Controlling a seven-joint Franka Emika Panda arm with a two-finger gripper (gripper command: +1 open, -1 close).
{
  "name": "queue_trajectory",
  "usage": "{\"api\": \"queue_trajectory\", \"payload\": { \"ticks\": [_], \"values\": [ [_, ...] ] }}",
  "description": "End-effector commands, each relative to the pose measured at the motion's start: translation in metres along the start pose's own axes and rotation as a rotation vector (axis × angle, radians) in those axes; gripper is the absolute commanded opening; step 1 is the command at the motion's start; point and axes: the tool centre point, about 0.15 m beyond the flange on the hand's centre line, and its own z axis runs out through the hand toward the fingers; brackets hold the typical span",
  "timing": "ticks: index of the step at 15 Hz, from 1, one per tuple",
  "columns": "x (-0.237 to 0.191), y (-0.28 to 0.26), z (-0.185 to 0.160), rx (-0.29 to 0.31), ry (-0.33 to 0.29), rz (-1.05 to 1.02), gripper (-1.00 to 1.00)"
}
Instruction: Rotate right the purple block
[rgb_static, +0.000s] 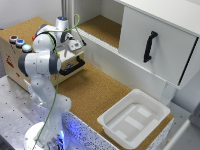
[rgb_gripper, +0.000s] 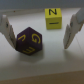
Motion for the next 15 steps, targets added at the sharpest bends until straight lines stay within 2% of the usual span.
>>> {"api": "queue_trajectory", "payload": {
  "ticks": [1,2,3,4,6,7,12,14,15],
  "values": [
    [-0.020,-0.029,0.013,-0.080,0.023,-0.028,1.00],
    [-0.021,-0.030,0.012,-0.084,0.031,-0.025,-1.00],
    [-0.020,-0.033,0.009,-0.090,0.044,-0.028,-1.00],
    [-0.018,-0.037,0.004,-0.094,0.061,-0.036,1.00],
    [-0.014,-0.046,0.000,-0.096,0.075,-0.064,1.00],
    [-0.013,-0.049,0.001,-0.098,0.080,-0.080,-1.00],
    [0.011,-0.048,0.032,-0.078,0.039,-0.119,-1.00],
    [0.029,-0.038,0.039,-0.091,0.042,-0.097,-1.00],
    [0.035,-0.034,0.039,-0.112,0.042,-0.087,1.00]
  ]
}}
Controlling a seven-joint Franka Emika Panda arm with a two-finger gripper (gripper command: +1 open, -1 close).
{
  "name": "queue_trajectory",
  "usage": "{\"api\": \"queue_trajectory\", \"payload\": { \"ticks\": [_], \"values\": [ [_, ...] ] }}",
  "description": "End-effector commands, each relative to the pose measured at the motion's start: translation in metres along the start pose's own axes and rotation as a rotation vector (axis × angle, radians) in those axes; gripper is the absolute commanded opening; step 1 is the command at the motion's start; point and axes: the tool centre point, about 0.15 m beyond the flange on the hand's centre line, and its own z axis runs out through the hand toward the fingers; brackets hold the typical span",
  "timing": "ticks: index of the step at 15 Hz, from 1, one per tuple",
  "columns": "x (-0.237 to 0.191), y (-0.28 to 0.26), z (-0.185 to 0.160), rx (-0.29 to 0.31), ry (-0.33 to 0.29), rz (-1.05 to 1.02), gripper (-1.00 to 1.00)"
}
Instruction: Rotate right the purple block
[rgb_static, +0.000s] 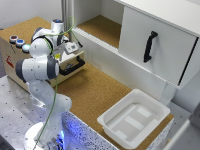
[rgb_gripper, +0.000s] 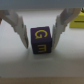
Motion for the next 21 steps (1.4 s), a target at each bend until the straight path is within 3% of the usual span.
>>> {"api": "queue_trajectory", "payload": {
  "ticks": [1,2,3,9,13,14,16,21],
  "values": [
    [0.034,0.016,0.031,-0.080,0.026,0.029,1.00],
    [0.039,0.022,0.030,-0.090,0.034,0.038,1.00],
    [0.043,0.024,0.029,-0.116,0.023,0.033,-1.00],
    [0.044,0.031,0.012,-0.168,-0.047,0.030,-1.00],
    [0.042,0.051,-0.006,-0.084,-0.066,0.210,-1.00],
    [0.040,0.055,-0.013,-0.085,-0.069,0.283,-1.00],
    [0.033,0.065,-0.024,-0.028,-0.067,0.475,-1.00],
    [0.009,0.081,-0.038,0.158,0.029,0.982,-1.00]
  ]
}}
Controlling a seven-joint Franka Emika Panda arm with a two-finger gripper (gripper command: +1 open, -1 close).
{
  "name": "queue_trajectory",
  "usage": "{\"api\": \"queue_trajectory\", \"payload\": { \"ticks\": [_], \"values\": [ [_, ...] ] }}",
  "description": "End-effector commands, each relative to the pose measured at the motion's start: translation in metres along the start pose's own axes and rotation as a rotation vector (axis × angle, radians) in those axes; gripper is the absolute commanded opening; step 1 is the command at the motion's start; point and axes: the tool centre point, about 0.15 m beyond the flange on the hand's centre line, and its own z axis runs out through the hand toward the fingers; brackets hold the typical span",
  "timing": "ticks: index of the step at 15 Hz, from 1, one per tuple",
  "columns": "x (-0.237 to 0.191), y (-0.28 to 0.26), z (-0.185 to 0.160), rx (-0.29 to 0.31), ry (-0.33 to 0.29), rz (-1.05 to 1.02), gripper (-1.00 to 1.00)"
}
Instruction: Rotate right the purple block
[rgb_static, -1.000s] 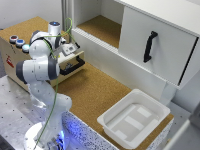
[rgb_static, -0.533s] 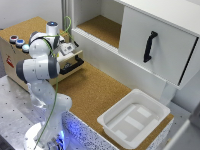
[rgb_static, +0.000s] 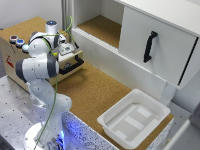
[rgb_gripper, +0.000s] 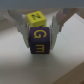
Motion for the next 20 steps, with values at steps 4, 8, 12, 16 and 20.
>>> {"api": "queue_trajectory", "payload": {
  "ticks": [4,8,12,16,20],
  "values": [
    [0.024,0.022,-0.017,0.182,-0.105,0.598,-1.00],
    [0.011,0.008,-0.011,-0.049,-0.108,0.811,-1.00],
    [-0.007,-0.007,-0.004,-0.137,-0.109,0.877,-1.00],
    [-0.026,-0.004,0.014,-0.095,-0.077,0.961,-1.00],
    [-0.031,0.005,0.023,-0.034,-0.042,0.994,-1.00]
  ]
}}
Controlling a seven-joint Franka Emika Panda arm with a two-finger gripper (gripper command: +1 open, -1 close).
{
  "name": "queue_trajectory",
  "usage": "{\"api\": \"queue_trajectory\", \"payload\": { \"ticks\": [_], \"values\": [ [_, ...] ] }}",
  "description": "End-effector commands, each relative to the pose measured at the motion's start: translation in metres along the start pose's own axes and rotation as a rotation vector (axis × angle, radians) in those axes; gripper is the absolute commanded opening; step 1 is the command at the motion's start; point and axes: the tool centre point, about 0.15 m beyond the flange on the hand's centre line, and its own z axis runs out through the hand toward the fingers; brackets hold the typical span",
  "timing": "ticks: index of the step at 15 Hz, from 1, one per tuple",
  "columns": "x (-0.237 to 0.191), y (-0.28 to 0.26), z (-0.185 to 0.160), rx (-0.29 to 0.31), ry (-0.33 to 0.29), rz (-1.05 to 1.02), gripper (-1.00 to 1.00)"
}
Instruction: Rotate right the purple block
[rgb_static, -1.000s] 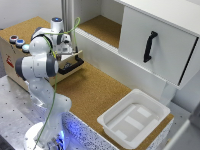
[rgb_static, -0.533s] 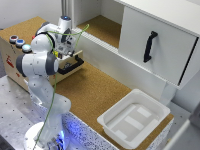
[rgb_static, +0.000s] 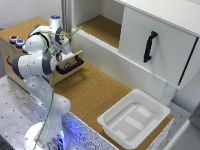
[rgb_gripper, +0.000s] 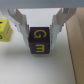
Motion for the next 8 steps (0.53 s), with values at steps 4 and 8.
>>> {"api": "queue_trajectory", "payload": {
  "ticks": [4,8],
  "values": [
    [0.008,0.012,-0.003,0.123,0.084,0.033,1.00],
    [0.007,-0.008,-0.046,0.130,0.107,-0.139,1.00]
  ]
}}
